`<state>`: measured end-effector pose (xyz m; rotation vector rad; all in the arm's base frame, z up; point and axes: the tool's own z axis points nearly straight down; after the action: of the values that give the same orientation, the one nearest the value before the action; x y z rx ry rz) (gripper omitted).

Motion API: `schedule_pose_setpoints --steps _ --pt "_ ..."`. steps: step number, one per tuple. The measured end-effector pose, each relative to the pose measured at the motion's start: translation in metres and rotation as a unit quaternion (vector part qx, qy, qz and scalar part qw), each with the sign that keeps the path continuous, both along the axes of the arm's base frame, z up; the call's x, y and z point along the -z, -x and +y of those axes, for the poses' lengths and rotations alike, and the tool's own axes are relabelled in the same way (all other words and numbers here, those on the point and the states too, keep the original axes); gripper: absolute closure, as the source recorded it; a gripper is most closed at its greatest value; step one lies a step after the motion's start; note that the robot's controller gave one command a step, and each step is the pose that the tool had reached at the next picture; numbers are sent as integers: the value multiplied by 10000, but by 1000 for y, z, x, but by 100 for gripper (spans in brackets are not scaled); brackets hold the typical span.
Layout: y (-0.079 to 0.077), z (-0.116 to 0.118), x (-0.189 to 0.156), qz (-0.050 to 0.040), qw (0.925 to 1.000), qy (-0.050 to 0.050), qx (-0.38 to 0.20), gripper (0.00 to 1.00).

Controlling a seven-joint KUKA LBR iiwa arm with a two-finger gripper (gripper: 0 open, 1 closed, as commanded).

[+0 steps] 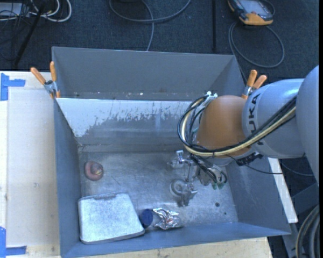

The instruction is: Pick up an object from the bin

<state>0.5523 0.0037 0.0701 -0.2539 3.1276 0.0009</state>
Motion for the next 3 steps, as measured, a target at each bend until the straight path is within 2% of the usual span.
schedule_pose_setpoints --steps 1,2,3 --pt "-14 10 -30 7 9989 -1 470 0" --pt "12 -4 -29 38 9973 5 738 0" --pt "18 3 -1 -6 9979 1 647 0"
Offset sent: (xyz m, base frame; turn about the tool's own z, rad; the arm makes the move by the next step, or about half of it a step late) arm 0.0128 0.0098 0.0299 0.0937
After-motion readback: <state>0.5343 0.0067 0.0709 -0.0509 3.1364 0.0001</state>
